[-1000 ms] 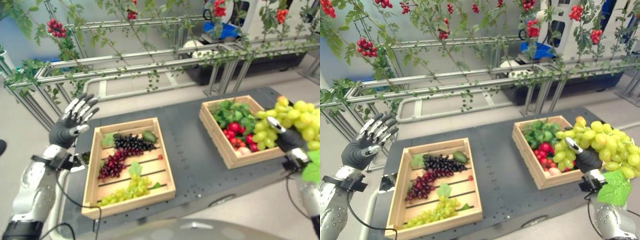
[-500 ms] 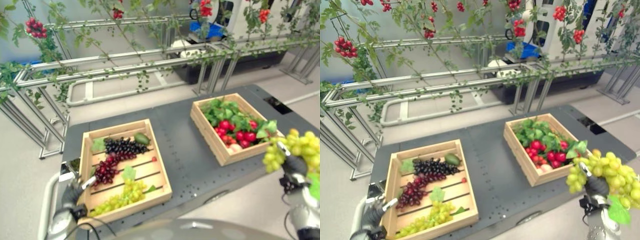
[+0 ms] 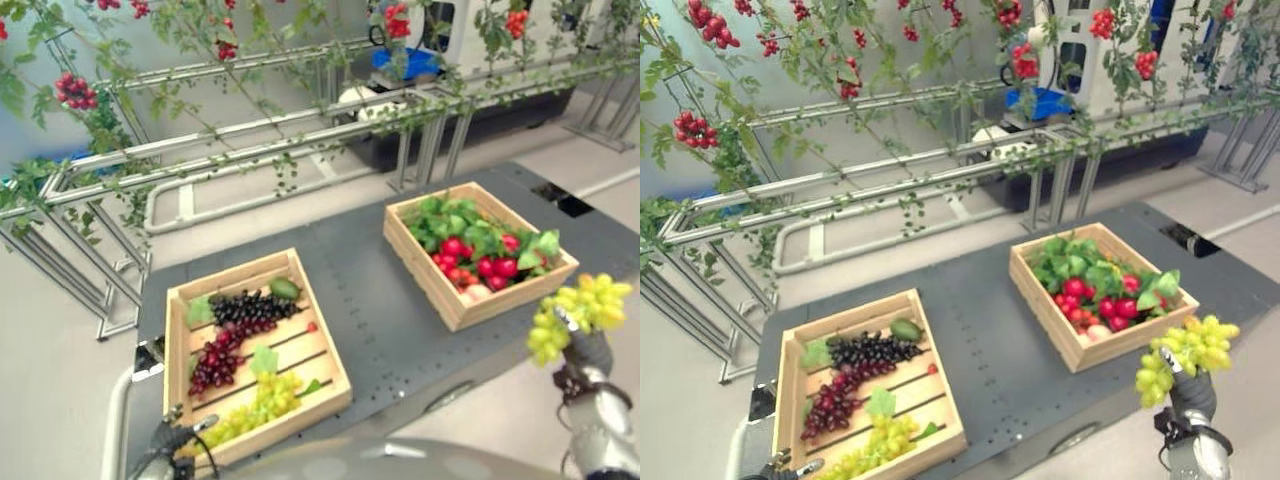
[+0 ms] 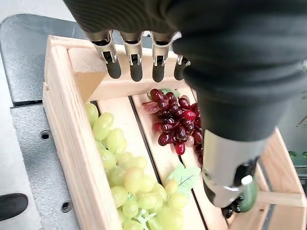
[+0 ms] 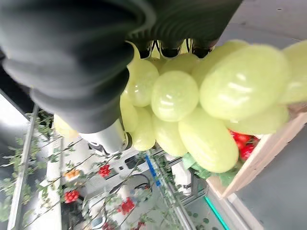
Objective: Pick up the fruits from the basket on one side to the basket on the other side
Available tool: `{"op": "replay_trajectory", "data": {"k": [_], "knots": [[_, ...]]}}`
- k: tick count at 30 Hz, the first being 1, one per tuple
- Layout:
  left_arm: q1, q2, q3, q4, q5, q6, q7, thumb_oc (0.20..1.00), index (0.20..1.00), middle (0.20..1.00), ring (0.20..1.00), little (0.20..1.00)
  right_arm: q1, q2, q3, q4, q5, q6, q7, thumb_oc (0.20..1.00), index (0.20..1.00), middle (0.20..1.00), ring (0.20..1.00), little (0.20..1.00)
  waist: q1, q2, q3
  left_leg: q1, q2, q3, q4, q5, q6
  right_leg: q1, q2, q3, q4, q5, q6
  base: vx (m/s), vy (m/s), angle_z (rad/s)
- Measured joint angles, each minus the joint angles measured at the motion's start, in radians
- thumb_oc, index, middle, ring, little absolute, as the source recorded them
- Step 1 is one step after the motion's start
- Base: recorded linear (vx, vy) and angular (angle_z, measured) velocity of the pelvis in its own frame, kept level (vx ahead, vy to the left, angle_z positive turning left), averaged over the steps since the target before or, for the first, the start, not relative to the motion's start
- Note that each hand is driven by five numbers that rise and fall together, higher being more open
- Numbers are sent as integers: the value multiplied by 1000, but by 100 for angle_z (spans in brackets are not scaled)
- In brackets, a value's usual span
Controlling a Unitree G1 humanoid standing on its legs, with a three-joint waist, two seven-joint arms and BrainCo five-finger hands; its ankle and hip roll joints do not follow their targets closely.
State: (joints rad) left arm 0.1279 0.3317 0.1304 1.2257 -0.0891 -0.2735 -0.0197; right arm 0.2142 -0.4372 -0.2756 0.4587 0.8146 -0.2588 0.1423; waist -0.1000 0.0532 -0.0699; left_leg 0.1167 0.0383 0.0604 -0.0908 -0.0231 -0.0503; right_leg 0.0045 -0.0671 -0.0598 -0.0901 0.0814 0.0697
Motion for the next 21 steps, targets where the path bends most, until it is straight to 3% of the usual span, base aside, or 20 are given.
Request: {"op": "replay_trajectory", "data": {"k": [4,9,14,16,21], "knots": [[8,-1,0,4,-2,24,-13,1000,1000,1000,1000,1000,9,-24,17,-161,-9,7,6,200,200,200,200,200,-1,11,5,11,-8,45,3,-5,3,-16,3,43,4,9,3,-41,32,-31],[21,4,0,12,-2,26,-20,1000,1000,1000,1000,1000,-7,-112,118,-339,-12,13,94,200,200,200,200,200,-2,13,7,13,-10,92,3,-9,6,-56,7,100,29,17,6,-39,25,-35],[31,22,0,16,-2,40,-28,1000,1000,1000,1000,1000,-42,-171,269,-490,-13,70,209,200,200,200,200,200,-16,6,11,17,-14,146,3,-15,10,-94,11,124,54,19,8,-22,30,-32],[37,25,0,20,-2,52,-31,1000,1000,1000,1000,1000,-92,-199,389,-563,-9,108,235,200,200,200,200,200,-18,4,17,16,-22,173,3,-16,10,-127,20,171,73,28,12,-30,42,-62],[-25,2,-51,51,0,91,-68,1000,1000,1000,1000,1000,-134,-205,571,-680,-9,166,337,200,200,200,200,200,-30,-53,63,29,-29,215,3,-13,19,-132,10,181,77,42,17,-36,60,-34]]}}
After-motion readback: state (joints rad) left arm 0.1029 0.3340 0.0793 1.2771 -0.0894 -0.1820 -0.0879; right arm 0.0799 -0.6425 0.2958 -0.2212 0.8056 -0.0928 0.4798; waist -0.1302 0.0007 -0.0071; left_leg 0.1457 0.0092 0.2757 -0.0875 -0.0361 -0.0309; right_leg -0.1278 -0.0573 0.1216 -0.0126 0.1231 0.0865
